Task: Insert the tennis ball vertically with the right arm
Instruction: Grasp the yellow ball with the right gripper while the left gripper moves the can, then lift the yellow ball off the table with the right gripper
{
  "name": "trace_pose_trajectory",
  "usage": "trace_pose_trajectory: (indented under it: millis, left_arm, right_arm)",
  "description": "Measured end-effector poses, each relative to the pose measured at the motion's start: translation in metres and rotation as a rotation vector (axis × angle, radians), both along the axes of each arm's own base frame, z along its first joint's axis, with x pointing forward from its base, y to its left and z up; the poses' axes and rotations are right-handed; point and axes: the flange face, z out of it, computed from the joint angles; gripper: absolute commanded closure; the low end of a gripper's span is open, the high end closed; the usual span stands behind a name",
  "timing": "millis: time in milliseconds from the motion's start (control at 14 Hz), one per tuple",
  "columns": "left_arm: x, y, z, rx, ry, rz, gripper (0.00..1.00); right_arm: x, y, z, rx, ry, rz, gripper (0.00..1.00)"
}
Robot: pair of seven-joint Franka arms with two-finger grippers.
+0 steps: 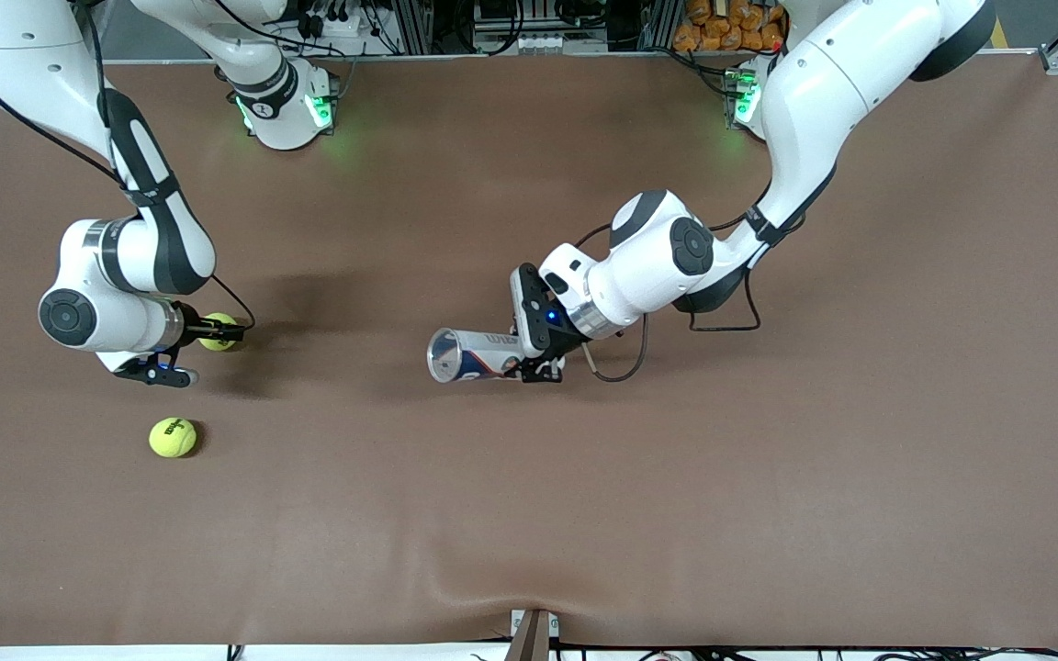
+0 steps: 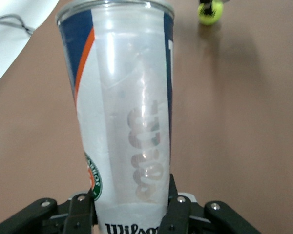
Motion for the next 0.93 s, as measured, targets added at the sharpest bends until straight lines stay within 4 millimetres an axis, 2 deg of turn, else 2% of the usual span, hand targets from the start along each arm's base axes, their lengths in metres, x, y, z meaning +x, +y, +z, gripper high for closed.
trace_pose_trajectory:
  millis: [143, 358, 430, 573, 644, 716, 931]
  left_arm:
    - [0.005, 0.006, -0.018, -0.089, 0.017, -0.033, 0.49]
    - [0.021, 0.019, -0.062, -0.221, 0.039, -0.059, 0.5]
    - [0.024, 0.018, -0.075, -0.259, 0.053, -0.059, 0.5]
    - [0.026, 0.008, -0.088, -0.341, 0.074, -0.056, 0.5]
    - [0.026, 0.002, -0.088, -0.373, 0.08, -0.054, 0.49]
    - [0.027, -0.002, -0.085, -0.395, 0.084, -0.052, 0.49]
    - [0.035, 0.001, -0.075, -0.417, 0.076, -0.037, 0.5]
  right_arm:
    - [-0.001, -0.003, -0.008, 0.001, 0.002, -0.005, 0.0]
    - [0.0, -0.005, -0.023, 0.002, -0.01, -0.008, 0.0]
    - [-0.001, -0.006, -0.026, 0.003, -0.01, -0.009, 0.05]
    - [-0.001, -0.007, -0.03, 0.003, -0.006, -0.011, 0.71]
    - [-0.002, -0.007, -0.031, 0.003, -0.005, -0.011, 0.93]
    - [-0.001, -0.006, -0.031, 0.003, -0.006, -0.01, 1.0]
    - [0.0, -0.006, -0.028, 0.009, -0.012, -0.018, 1.0]
